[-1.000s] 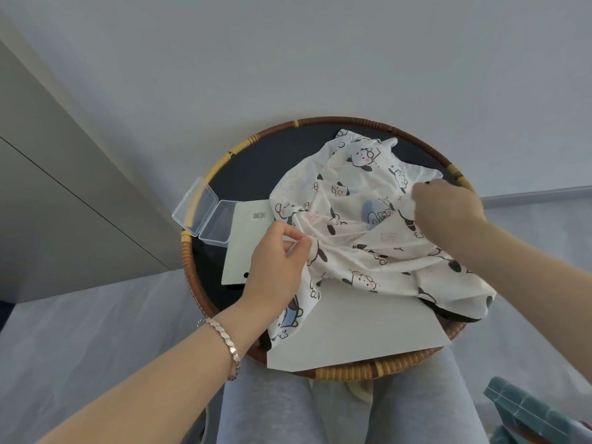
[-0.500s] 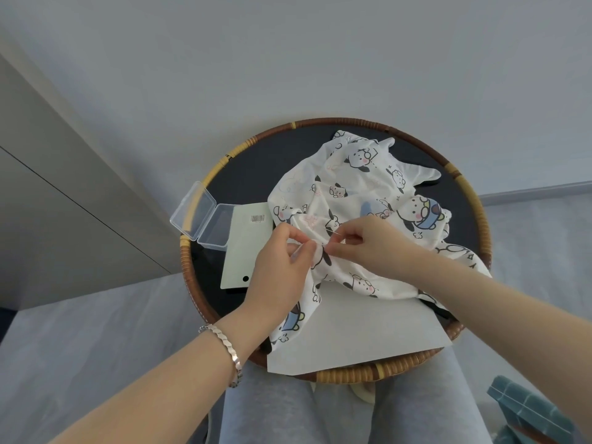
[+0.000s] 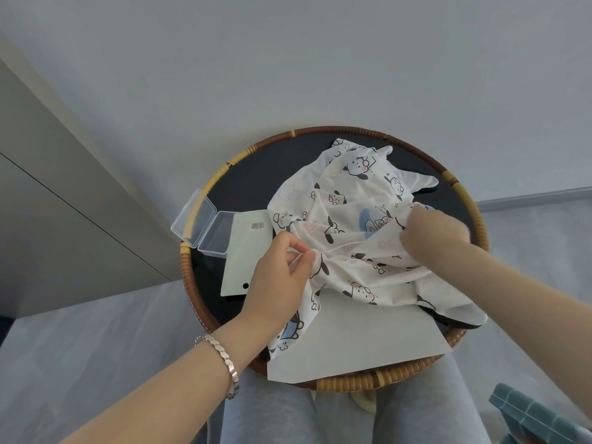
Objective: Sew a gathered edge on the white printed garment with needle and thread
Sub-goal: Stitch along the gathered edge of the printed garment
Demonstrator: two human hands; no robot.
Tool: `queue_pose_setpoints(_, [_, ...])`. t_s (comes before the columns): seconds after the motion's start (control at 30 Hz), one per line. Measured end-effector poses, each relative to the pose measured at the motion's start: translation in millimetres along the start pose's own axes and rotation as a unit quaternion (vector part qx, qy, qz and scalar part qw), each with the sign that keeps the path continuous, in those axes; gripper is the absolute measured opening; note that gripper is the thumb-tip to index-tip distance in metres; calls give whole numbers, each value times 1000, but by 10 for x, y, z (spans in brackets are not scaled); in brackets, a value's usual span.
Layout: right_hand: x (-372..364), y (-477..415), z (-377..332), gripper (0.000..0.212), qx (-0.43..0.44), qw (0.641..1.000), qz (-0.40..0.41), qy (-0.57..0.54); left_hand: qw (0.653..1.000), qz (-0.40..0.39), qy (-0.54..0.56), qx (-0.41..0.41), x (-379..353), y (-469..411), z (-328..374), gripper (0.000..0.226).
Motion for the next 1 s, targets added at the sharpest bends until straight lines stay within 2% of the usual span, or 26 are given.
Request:
queue_pose_setpoints(0.07, [-29,110,-276,18,101,991,-11,-82,1000,3,5,2,6,-5,-6,12])
queue_pose_setpoints(0.13, [-112,330,-638,16,228,956,-80,-170,1000,1,10,2,9,-9,-7,12])
queue_pose_setpoints(0.23, [-215,634,-989,13,332,914,-152,-177,1000,-6,1,-2,8,-6,9,13])
queue_pose_setpoints(0.33, [-212,654,-1004,15,333,910,-144,-201,1000,-5,5,0,18,9,4,11])
queue_pose_setpoints(0.5, [-113,672,-897,17,310,925,-69,-211,1000,-6,-1,-4,8,-1,-7,11])
queue_pose_setpoints(0.57, [-73,573,-747,18,261,928,-59,-259,1000,-8,-6,-4,8,-4,-12,12])
queue_pose_setpoints(0.63, [-88,361,-493,20,172,948,-66,-261,1000,-10,-11,-1,17,1,-29,12])
queue_pose_setpoints(0.73, [-81,125,-73,16,25,990,-62,-122,1000,-6,-20,3,46,7,-72,11])
queue_pose_setpoints(0.8, [-16,112,-6,11,-7,999,-33,8,1000,-4,-22,3,60,14,-89,10])
queue_pose_setpoints(0.87, [28,162,-169,14,33,998,-11,56,1000,3,-21,0,71,20,-83,9])
queue_pose_setpoints(0.9, [29,219,-306,20,78,996,-13,46,1000,5,-20,-1,71,25,-74,10])
queue_pose_setpoints(0.93, [32,302,-453,22,134,991,-20,-1,1000,5,-17,-2,66,25,-63,10])
queue_pose_setpoints(1.0, [3,530,-750,21,252,958,-68,-123,1000,4,-8,-5,59,32,-48,12])
Point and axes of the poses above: each hand's wrist, its own y-axis away from the middle knuckle, its own x-axis out of the back of the hand, z = x × y, the point moved 9 cm from there along -y, towards the middle knuckle, and after that the axes turned 13 degrees about -z, right-handed, at the moved point
